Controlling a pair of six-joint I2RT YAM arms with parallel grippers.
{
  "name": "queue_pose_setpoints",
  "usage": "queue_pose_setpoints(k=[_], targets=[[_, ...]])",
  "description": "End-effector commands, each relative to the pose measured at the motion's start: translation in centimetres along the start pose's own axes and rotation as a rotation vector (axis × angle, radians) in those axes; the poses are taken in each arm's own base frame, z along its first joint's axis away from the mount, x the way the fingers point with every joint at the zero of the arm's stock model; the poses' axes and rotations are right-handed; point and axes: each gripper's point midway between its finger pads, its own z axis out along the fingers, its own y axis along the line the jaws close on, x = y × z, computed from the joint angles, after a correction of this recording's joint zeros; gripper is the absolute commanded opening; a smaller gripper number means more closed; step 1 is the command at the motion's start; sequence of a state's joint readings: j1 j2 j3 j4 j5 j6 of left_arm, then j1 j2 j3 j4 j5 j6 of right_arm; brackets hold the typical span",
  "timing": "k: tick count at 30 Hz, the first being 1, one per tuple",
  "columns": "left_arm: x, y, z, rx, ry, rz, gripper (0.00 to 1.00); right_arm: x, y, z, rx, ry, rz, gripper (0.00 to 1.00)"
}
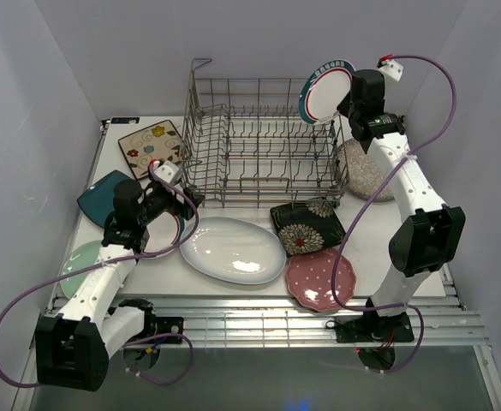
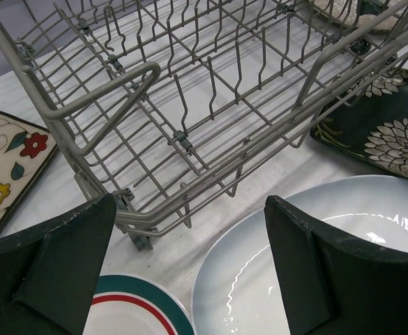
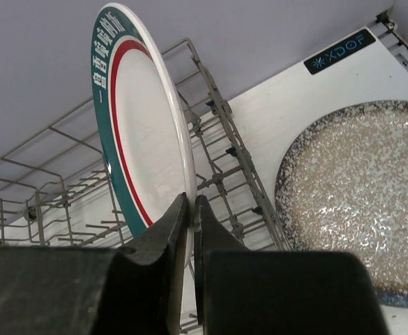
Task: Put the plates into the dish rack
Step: Insert the plate into the dish rack.
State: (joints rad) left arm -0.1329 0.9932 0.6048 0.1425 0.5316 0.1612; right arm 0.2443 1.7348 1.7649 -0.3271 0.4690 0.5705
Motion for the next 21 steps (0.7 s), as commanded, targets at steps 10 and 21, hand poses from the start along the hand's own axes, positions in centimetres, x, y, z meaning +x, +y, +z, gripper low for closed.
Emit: queue_pose_setpoints(k=[10,21], targets=[[-2.1,2.2,0.1,-0.103,-0.029,0.025,0.98,-5.0,2.5,1.0,-0.087,-0.235,-0.085,0.08],[-2.7,3.4,0.0,-0.173,-0.034,-0.026,0.98,-5.3,2.6,2.0,-0.025,-0.289,-0.132,0.08]])
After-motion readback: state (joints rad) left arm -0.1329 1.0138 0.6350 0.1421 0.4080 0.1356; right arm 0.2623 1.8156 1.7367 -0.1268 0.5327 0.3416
